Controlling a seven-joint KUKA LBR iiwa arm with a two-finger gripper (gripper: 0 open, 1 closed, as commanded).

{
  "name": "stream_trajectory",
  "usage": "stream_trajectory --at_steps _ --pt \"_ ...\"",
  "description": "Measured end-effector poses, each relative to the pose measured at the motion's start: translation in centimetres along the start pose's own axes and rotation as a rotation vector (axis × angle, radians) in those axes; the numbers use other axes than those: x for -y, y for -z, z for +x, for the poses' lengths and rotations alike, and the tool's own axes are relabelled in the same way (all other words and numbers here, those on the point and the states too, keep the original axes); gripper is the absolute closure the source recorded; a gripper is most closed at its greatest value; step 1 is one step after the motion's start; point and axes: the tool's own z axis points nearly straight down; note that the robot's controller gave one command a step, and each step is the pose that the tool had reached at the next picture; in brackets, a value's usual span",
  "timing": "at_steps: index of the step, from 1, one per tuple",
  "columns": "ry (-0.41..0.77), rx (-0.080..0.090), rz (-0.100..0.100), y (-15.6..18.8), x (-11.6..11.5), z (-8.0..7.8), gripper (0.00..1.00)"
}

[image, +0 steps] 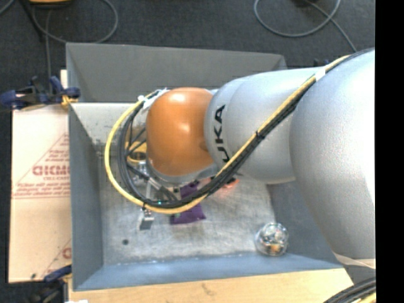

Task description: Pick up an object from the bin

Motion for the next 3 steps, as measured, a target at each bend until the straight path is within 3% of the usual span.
stream_trajectory --at_steps 1,2,3 --pt "-0.004 0.007 -0.001 0.4 0.1 -0.2 0.00" --pt "-0.149 0.014 -0.005 -2.4 0.1 -4.2 0.00" --pt "-0.193 0.009 0.000 -6.4 1.7 -8.6 0.00"
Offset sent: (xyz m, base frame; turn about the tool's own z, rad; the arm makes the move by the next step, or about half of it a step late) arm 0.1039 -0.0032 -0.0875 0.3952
